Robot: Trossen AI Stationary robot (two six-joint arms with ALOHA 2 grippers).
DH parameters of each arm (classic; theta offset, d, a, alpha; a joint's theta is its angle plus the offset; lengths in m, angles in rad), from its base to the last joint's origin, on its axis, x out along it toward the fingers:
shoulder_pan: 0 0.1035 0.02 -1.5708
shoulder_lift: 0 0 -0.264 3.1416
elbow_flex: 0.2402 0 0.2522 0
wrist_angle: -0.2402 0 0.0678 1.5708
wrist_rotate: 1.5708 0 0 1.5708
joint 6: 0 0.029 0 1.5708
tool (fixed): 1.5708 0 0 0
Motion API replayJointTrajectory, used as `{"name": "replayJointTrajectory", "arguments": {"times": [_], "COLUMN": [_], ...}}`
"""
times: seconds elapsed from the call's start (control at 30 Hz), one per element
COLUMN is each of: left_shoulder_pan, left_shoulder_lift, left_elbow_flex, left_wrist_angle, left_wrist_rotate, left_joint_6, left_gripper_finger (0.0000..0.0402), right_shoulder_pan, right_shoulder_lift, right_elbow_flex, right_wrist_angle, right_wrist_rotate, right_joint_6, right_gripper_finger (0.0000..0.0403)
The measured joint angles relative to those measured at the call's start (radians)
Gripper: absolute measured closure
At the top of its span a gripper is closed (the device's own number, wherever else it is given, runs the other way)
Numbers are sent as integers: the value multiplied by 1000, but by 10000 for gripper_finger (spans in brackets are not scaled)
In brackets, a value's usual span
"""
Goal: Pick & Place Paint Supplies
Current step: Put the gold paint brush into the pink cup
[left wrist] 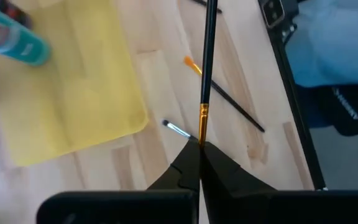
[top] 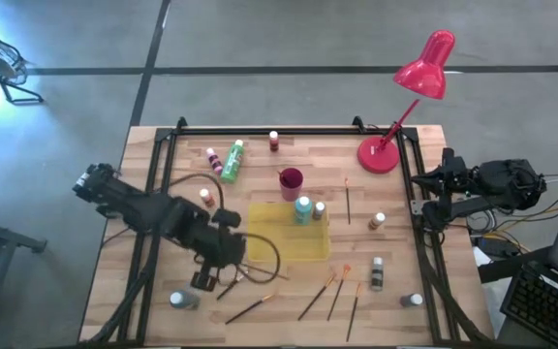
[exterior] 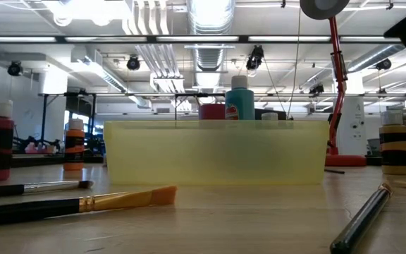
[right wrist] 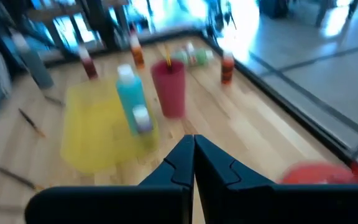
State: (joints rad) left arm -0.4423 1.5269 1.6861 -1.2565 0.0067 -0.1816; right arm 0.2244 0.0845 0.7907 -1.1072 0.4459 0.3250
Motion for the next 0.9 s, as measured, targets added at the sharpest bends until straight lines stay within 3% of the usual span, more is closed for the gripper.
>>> {"name": "replayJointTrajectory", "arguments": {"times": [0.23,0.43,0.9], "left_shoulder_pan": [84,132,153], "left_shoulder_lift": [2,4,132], "left_elbow_flex": [99,93,85], "left_wrist_angle": [-61,-87,-135], "left_wrist_rotate": [38,88,84], "left_joint_6": [38,54,131], "left_gripper_finger": [398,399,399], "right_shoulder_pan": [0,0,0], "right_shoulder_lift": [17,105,716], "right_elbow_flex": [-1,-17,19], "right_wrist_angle": [436,777,827], "right_wrist_rotate": [-8,-254,-269], "right_joint_6": [140,-24,39], "right_gripper_finger": [394,394,394]}}
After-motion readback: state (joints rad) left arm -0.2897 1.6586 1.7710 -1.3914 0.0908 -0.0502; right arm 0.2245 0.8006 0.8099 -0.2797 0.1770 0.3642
